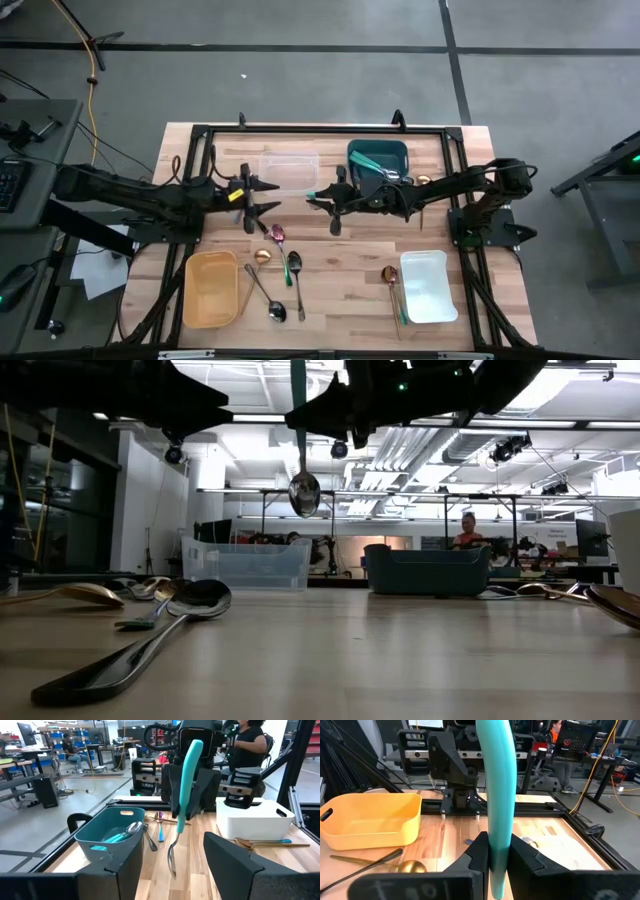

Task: Sort silverware by color (type)
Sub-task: Put the green spoon into the blue bin

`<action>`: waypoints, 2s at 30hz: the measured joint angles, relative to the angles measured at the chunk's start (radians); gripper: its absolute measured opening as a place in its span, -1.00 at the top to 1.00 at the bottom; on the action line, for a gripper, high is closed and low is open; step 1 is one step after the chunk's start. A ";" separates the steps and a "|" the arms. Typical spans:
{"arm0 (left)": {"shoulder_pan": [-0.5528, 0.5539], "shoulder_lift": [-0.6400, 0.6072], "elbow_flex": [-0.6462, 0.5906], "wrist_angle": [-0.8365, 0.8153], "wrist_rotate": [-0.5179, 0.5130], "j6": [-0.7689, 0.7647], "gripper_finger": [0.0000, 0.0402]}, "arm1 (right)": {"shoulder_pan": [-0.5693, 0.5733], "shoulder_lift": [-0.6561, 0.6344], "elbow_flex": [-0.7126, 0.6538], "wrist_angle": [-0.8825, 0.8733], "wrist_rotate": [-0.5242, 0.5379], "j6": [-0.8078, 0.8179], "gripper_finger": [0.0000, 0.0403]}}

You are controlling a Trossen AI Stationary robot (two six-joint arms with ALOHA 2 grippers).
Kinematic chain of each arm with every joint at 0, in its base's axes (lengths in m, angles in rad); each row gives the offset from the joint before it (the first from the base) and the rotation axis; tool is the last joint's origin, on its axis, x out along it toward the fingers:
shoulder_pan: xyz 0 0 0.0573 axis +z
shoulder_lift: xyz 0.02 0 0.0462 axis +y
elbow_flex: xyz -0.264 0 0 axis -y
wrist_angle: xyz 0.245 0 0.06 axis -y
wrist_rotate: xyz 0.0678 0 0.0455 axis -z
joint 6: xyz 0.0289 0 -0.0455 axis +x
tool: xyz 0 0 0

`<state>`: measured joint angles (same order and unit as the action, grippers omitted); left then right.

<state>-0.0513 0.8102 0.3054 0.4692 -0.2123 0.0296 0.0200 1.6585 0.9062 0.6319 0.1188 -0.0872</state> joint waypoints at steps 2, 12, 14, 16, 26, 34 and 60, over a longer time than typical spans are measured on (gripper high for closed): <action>0.000 -0.003 0.000 -0.002 0.000 0.000 0.00 | 0.000 0.000 0.000 0.000 0.000 0.000 0.83; 0.000 -0.002 0.000 -0.002 0.000 0.000 -0.01 | 0.000 0.000 0.000 0.000 -0.001 0.000 0.83; 0.000 -0.002 0.000 -0.002 0.000 0.000 -0.01 | 0.000 0.000 0.000 0.000 -0.001 0.000 0.83; 0.000 -0.002 0.000 -0.003 0.000 0.000 -0.01 | 0.000 0.000 0.000 0.000 -0.001 0.000 0.83; 0.000 -0.002 0.000 -0.017 0.000 0.000 -0.01 | 0.000 0.000 0.000 0.000 -0.004 0.008 0.83; 0.000 -0.002 0.000 -0.021 0.000 0.000 -0.01 | 0.000 0.000 0.000 0.000 -0.003 0.008 0.83; 0.000 -0.002 0.001 -0.024 0.000 0.000 -0.01 | -0.023 -0.003 0.476 -0.948 0.479 -0.020 0.83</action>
<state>-0.0512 0.8085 0.3065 0.4450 -0.2123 0.0292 -0.0030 1.6552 1.3823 -0.3157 0.5982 -0.1074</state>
